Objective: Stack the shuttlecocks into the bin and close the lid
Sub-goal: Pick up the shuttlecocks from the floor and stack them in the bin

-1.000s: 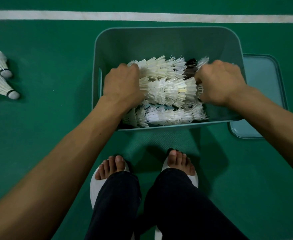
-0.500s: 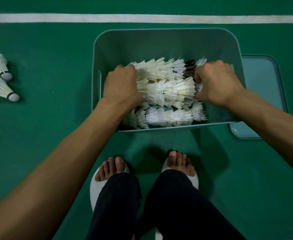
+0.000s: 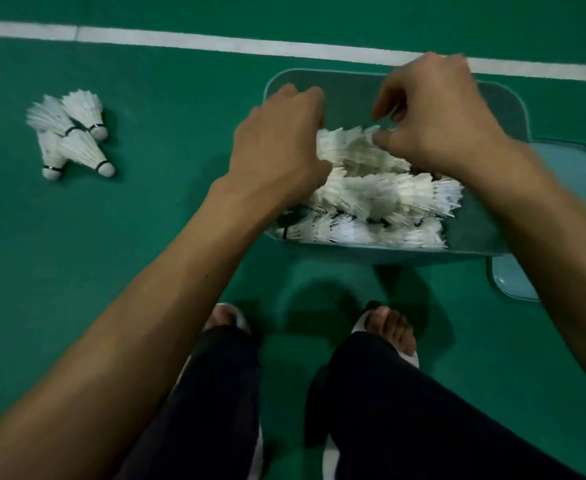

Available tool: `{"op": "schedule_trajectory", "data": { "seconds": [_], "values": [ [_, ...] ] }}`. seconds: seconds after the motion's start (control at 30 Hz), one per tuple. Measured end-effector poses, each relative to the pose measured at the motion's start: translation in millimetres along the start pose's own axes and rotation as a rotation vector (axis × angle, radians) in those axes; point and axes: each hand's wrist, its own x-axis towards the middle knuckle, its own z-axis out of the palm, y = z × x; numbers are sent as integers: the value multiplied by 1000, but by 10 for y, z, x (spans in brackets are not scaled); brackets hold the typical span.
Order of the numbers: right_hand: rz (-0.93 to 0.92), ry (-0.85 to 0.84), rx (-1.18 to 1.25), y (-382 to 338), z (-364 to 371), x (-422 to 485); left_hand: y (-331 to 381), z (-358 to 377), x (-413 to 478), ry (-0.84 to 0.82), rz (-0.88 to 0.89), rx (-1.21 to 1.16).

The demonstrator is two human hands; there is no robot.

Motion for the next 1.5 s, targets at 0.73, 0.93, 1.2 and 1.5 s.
{"op": "schedule_trajectory", "data": {
  "seconds": [0.73, 0.93, 1.2, 1.5],
  "values": [
    [-458, -528, -94, -2903, 1863, 1653, -3220, 231, -467, 337, -1036, -219],
    [-430, -520, 10, -3265, 2328, 2388, -3751, 274, -111, 339, -939, -274],
    [-438, -343, -13, -3422, 2642, 2470, -3726, 434, 88, 259, -983, -330],
    [-432, -552, 35, -3637, 2500, 2573, -3535, 311, -451, 304, -1095, -502]
  ]
}}
